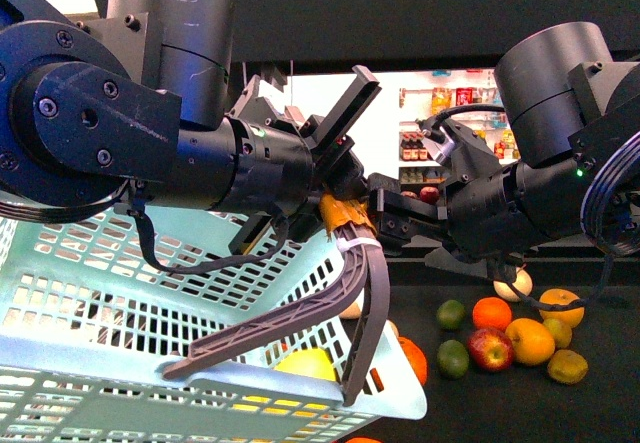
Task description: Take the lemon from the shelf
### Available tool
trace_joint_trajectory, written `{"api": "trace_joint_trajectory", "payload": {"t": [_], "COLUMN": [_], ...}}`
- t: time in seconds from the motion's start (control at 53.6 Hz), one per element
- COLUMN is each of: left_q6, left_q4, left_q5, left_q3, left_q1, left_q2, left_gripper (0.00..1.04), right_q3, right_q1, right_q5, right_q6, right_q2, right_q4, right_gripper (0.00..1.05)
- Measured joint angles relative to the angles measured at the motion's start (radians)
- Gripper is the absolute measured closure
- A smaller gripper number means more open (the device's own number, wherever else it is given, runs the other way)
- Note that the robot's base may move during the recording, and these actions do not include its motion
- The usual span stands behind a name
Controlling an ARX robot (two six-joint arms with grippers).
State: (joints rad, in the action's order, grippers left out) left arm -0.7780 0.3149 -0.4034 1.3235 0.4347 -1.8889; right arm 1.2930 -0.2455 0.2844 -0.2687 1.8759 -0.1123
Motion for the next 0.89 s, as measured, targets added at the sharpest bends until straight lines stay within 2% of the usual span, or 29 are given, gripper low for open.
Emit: {"api": "trace_joint_trajectory", "payload": {"t": [0.205,0.41,0.653,0.895], "left_q6": [-0.002,-0.003,-0.004,-0.004], "left_q4": [0.0,0.0,0.0,0.0], "left_q5": [-0.016,-0.032,-0.04,-0.042], "left_q3": [0.0,0.0,0.0,0.0], "left_q1": [0.0,0.009,0.021,0.021], "left_q2": [0.0,0.0,0.0,0.0], "left_gripper": [0.98,0.98,0.98,0.98], "right_q3": [-0.011,-0.03,-0.08,-0.249], "right_q1": [0.018,0.073,0.175,0.27], "right_q5": [0.014,0.0,-0.083,-0.167], "right_q6": [0.008,0.044,0.093,0.159], "right_q2": [-0.022,-0.069,-0.177,-0.303], "right_q4": [-0.007,-0.042,-0.095,-0.211], "right_gripper": [0.08,0.08,0.08,0.08]}}
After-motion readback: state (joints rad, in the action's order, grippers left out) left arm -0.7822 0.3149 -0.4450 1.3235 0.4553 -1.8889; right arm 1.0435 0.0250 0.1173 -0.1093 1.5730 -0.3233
